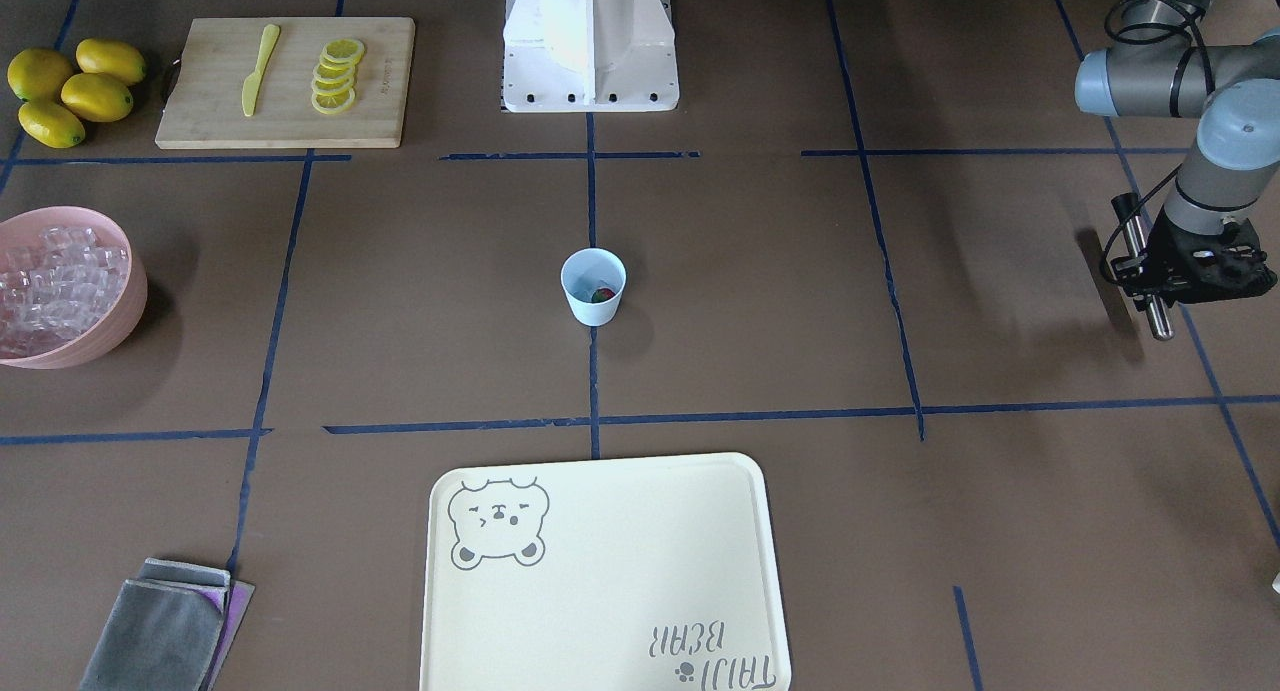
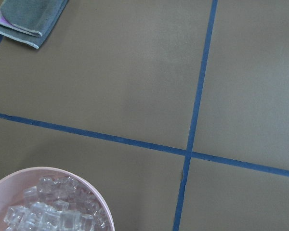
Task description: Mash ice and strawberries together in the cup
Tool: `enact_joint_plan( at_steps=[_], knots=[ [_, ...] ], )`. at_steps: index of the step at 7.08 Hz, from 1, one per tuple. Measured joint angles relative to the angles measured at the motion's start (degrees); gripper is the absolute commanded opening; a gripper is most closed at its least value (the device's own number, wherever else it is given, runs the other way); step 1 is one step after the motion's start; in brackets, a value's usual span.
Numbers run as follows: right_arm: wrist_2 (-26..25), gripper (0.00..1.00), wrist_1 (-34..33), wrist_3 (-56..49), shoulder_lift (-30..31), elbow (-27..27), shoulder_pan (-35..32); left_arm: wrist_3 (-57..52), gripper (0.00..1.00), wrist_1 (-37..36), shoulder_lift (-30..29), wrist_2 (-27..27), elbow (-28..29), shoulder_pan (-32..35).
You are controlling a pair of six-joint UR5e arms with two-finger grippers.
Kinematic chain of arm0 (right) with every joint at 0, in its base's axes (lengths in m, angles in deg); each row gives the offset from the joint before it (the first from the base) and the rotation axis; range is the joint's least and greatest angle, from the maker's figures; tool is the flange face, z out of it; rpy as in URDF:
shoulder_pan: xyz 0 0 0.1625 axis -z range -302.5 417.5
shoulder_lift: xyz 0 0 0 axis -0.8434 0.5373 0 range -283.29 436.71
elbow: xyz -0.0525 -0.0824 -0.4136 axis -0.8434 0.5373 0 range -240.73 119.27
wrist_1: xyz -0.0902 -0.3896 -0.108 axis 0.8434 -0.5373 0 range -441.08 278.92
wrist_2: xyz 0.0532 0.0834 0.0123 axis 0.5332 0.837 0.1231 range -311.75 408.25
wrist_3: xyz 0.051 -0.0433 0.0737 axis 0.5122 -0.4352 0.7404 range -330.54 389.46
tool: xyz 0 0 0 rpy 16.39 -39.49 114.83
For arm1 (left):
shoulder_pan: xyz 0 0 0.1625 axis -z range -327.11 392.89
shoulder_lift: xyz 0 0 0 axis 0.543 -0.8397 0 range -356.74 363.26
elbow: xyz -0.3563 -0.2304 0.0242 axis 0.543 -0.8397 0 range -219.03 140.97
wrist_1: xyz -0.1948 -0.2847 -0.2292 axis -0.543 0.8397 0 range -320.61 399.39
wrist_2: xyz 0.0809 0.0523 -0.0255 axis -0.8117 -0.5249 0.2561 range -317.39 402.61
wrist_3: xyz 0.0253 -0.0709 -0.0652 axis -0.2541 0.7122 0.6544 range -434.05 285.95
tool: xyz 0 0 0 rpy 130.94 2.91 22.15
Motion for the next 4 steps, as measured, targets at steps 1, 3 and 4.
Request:
enact_joint_plan(
  at_steps=[1, 3, 4],
  knots=[
    [0.00, 0.99, 0.00, 0.00, -0.03, 0.00, 0.00, 0.01, 1.00, 0.00, 0.03, -0.82, 0.16, 0.03],
    [0.00, 0.99, 0.00, 0.04, -0.03, -0.20, 0.00, 0.00, 1.00, 0.09, 0.03, -3.37, 0.50, 0.04],
    [0.00, 0.99, 0.00, 0.03, -0.01, -0.29, 0.00, 0.01, 1.00, 0.09, -0.06, -3.72, 0.39, 0.05]
  ],
)
